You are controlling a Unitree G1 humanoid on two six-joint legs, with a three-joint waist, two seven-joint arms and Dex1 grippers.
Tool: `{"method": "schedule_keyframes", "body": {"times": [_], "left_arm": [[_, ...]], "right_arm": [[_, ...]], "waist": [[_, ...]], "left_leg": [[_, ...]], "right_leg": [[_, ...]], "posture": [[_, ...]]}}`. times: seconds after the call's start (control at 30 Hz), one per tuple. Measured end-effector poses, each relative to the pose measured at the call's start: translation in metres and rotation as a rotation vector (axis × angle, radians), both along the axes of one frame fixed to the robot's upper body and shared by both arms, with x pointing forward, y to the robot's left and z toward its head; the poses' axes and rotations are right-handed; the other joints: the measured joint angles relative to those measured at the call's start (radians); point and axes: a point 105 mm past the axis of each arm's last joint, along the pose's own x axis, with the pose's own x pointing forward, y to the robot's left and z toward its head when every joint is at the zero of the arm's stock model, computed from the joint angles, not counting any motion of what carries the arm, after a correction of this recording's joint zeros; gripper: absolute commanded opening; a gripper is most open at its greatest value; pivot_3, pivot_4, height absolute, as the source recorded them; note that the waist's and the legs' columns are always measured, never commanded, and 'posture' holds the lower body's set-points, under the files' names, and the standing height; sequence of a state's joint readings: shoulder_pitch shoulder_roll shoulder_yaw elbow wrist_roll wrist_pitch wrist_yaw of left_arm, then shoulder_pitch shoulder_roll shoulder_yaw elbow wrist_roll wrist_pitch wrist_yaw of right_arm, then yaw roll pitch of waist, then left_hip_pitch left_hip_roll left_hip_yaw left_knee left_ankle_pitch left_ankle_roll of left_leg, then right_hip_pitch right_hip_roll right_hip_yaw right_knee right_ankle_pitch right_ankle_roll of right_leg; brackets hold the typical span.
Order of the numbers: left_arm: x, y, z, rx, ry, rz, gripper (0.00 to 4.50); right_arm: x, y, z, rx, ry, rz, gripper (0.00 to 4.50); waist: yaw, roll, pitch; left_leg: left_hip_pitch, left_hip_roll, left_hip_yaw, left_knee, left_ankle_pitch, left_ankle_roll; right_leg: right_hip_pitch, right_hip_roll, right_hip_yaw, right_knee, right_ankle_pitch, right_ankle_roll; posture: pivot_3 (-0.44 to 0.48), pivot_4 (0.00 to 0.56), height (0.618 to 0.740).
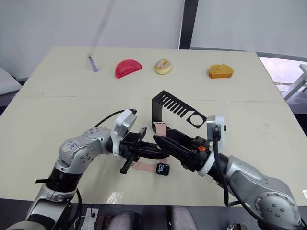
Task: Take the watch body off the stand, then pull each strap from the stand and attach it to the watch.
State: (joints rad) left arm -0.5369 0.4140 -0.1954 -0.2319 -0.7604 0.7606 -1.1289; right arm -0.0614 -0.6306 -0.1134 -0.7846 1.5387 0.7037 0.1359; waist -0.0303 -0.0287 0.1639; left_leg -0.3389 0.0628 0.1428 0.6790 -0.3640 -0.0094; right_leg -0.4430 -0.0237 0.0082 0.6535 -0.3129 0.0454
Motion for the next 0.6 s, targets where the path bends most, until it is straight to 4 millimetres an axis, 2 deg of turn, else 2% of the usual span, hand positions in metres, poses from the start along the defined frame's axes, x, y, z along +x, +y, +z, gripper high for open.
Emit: {"method": "schedule_keyframes", "body": {"times": [0.6], "left_arm": [[0.0006, -0.0014, -0.0002, -0.001, 0.008, 0.007, 0.00]], "right_arm": [[-0.0054, 0.0006, 0.0080, 0.074, -0.020, -0.003, 2.65]], "waist": [[0.000, 0.000, 0.000]], "left_leg": [[0.000, 0.000, 0.000, 0.000, 0.000, 0.000]], "right_leg": [[0.000, 0.000, 0.000, 0.000, 0.000, 0.000]], "posture": [[0.000, 0.150, 0.737]]}}
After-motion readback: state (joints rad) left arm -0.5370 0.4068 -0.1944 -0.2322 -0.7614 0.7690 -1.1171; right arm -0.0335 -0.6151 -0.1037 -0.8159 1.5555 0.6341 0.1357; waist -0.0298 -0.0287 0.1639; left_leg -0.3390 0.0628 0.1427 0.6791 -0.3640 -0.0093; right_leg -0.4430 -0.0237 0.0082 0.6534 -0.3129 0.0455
